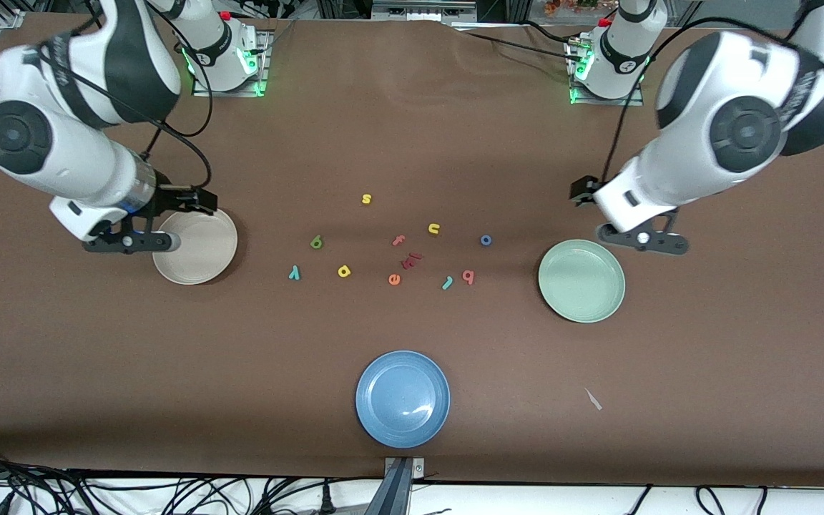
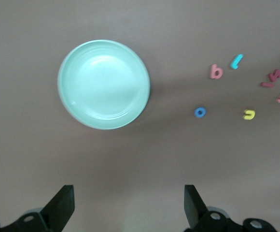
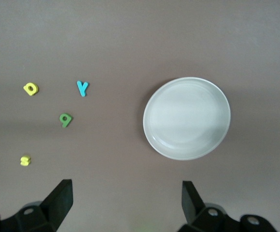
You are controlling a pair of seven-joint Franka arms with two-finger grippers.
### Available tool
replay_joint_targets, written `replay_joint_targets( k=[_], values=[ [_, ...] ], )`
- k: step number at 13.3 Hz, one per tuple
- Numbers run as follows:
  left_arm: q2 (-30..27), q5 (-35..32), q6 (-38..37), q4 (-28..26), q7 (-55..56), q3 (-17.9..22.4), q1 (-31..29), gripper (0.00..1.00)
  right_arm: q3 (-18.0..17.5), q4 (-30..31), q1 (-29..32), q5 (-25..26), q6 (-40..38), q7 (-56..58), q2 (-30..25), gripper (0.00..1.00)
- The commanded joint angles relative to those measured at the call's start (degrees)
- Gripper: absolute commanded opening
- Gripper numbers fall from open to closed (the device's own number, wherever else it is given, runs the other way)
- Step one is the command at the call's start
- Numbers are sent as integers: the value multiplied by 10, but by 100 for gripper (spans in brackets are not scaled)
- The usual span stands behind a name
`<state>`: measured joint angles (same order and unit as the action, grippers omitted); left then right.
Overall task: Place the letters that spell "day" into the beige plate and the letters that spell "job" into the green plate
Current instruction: 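Reach the right gripper to the cyan Y while the left gripper reaches pink b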
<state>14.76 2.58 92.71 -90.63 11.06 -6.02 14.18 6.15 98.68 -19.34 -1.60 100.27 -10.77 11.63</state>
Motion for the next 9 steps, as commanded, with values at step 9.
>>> replay_joint_targets(
  k=[9],
  values=[
    [172,-5,245,14,131,6,108,100,-5,96,-83,-8,322,-104,145,100]
  ],
)
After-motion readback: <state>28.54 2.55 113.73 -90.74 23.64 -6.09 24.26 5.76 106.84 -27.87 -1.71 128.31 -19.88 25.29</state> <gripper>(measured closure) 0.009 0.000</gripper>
